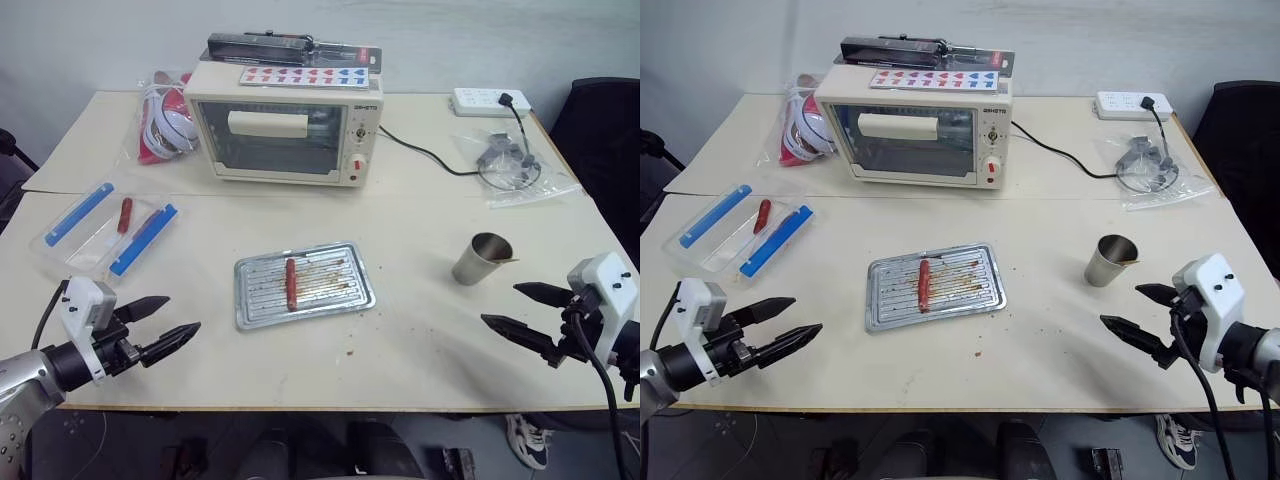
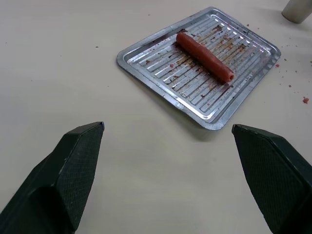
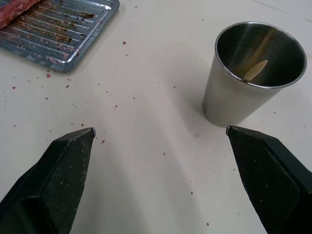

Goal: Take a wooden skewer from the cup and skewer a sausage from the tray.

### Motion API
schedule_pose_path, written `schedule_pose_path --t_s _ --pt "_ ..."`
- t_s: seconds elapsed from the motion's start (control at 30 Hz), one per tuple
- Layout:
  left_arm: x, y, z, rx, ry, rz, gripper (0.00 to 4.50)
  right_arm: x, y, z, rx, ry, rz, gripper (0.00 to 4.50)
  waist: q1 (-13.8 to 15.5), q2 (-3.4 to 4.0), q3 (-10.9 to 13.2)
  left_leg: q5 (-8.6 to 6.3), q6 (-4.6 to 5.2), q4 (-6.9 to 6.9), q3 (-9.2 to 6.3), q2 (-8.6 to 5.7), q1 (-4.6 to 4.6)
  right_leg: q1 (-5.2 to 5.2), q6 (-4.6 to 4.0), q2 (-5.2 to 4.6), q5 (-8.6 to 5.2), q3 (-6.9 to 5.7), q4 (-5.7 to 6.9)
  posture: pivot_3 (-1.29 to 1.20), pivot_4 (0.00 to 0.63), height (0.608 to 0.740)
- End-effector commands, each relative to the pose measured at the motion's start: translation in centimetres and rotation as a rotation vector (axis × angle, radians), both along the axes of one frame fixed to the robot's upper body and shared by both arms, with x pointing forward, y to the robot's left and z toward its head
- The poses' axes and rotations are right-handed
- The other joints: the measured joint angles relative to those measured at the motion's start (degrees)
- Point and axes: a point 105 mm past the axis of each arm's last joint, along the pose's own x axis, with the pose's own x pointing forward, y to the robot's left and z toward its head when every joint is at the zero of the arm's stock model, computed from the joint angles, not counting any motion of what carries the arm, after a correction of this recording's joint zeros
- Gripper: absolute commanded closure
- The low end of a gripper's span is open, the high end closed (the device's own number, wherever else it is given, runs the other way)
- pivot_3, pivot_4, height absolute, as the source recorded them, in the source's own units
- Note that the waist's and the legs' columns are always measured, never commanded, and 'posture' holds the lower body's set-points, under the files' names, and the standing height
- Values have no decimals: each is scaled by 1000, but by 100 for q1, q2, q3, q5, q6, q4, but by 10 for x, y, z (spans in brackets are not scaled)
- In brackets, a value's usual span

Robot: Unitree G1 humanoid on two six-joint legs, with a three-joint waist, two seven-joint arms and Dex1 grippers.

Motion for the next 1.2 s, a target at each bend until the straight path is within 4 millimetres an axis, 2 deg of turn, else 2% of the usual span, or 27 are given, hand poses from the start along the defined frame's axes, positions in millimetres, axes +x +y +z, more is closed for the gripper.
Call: schedule_pose_path --t_s 0.03,0.23,0.37,0.5,0.57,0.67,0.77,0.97,1.1,1.2 --pt "-5 -8 2 7 -16 -27 63 0 2 -3 -15 -18 -1 0 0 0 0 0 0 0 0 0 0 0 0 0 0 0 0 0 150 740" --pt "1 -8 12 -33 -40 -3 63 4 4 -6 -12 -24 -11 0 8 0 0 0 1 2 0 0 1 0 0 0 0 0 3 0 150 740" --pt "8 -7 18 -106 -36 19 25 14 -6 -4 -6 -24 -87 0 3 0 0 0 0 3 -1 0 1 0 0 0 0 -1 4 0 150 740" --pt "15 -31 25 -127 -50 -70 25 16 -8 0 -43 -57 -104 0 15 1 0 2 -4 3 -3 0 0 0 0 1 0 -2 4 0 150 740" --pt "20 -37 29 -127 -62 -101 25 21 -18 0 -70 -85 -190 0 28 1 0 3 -4 4 -4 -1 -1 0 0 1 0 -3 5 0 150 740" --pt "25 -46 34 -150 -63 -174 25 20 -25 2 -46 -98 -257 0 24 0 -1 10 -18 5 -4 -1 -2 0 0 1 0 -2 5 0 150 740" --pt "29 -64 40 -139 -51 -322 25 20 -25 13 18 -146 -300 0 30 1 0 12 -21 5 -4 -1 -4 -3 0 5 0 -3 9 0 150 740" --pt "37 -103 68 -156 -59 -613 25 23 -9 28 119 -214 -319 0 0 3 -1 15 -26 6 -5 -2 -6 -4 0 8 0 -3 14 0 150 740" --pt "41 -118 80 -152 -67 -724 25 24 -2 33 148 -243 -329 0 -8 3 -1 15 -26 5 -5 -2 -16 -14 1 9 0 -2 35 0 150 740" --pt "47 -139 87 -157 -91 -819 25 28 3 33 168 -256 -340 0 -12 3 -1 16 -27 7 -5 -2 -16 -15 1 9 0 -2 37 0 150 740"
